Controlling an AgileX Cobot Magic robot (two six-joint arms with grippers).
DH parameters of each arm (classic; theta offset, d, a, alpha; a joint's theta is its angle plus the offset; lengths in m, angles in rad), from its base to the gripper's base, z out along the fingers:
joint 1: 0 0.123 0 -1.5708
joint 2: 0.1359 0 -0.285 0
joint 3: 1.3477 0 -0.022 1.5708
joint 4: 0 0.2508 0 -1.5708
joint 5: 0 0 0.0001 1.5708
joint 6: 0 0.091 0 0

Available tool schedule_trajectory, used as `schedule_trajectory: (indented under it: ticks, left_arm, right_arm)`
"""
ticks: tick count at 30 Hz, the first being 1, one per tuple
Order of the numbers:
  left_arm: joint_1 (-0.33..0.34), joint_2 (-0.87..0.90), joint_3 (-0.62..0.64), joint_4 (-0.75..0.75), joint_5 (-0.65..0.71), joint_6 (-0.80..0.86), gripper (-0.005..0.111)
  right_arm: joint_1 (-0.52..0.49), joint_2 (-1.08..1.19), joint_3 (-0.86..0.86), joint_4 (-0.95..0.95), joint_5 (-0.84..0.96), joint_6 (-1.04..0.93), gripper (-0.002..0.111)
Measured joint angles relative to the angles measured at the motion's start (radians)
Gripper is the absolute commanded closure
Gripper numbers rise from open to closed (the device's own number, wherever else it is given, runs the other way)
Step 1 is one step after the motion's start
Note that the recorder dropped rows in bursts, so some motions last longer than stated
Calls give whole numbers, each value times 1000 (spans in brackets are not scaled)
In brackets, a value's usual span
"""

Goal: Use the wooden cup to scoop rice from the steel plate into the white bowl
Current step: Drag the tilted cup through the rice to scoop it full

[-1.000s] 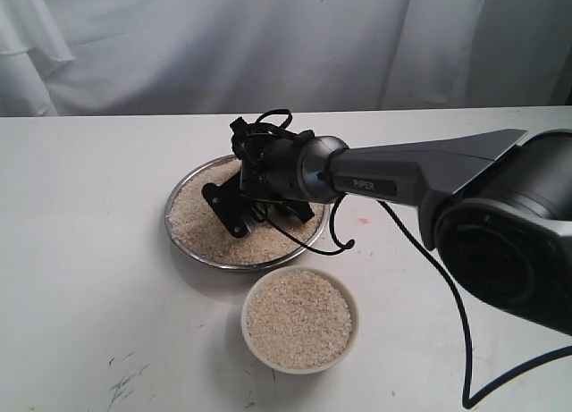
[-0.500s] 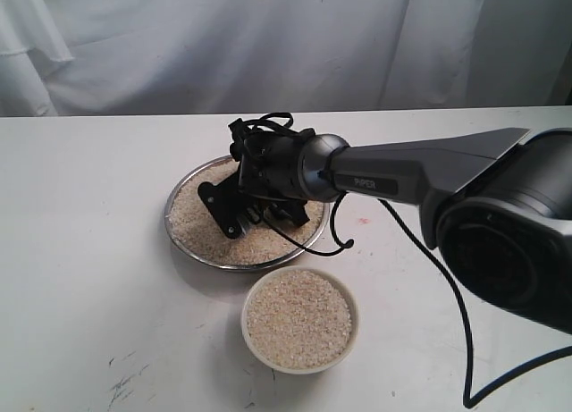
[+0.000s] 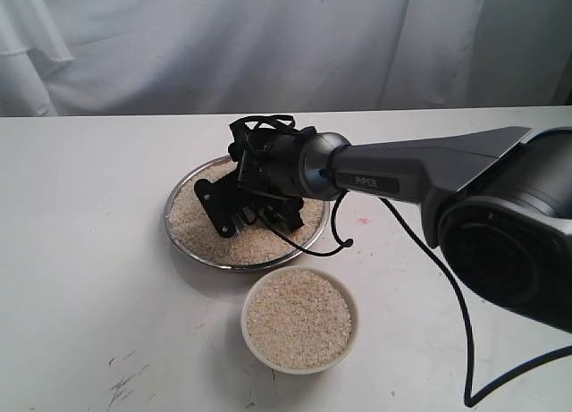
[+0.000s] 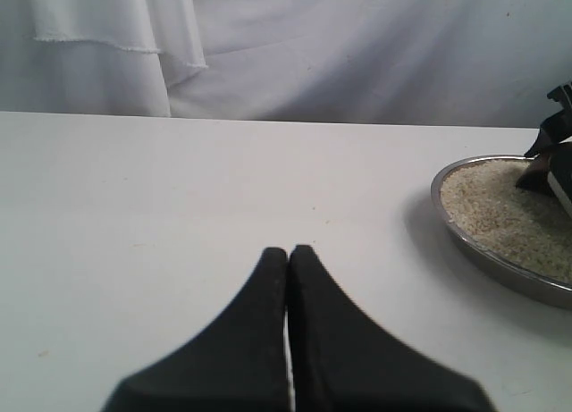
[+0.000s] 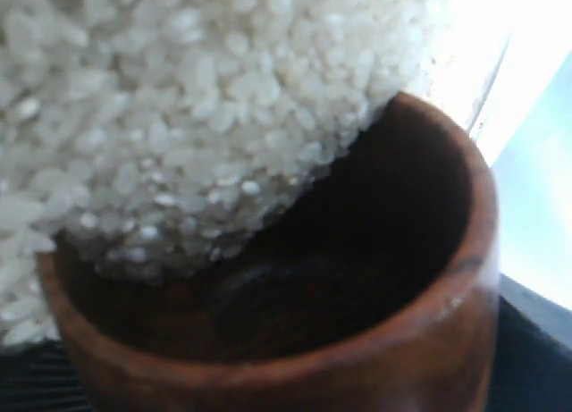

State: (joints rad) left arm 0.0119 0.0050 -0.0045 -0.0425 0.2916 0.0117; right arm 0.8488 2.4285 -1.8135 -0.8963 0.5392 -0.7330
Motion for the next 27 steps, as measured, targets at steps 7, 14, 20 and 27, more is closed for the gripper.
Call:
schedule_trajectory:
  ticks: [7,14,20,27]
  left_arm:
    - [0,0,0,0,0,0,107]
    - [0,0,0,0,0,0,107]
    - [0,0,0,0,0,0,107]
    - [0,0,0,0,0,0,107]
  right_arm:
    - [0,0,-1,31,-4,-3,108]
    - [-2,-2,-2,55,-8,-3,108]
    - [-2,-2,-4,108,-25,-29,108]
    - [-2,-4,-4,142,-32,-60,108]
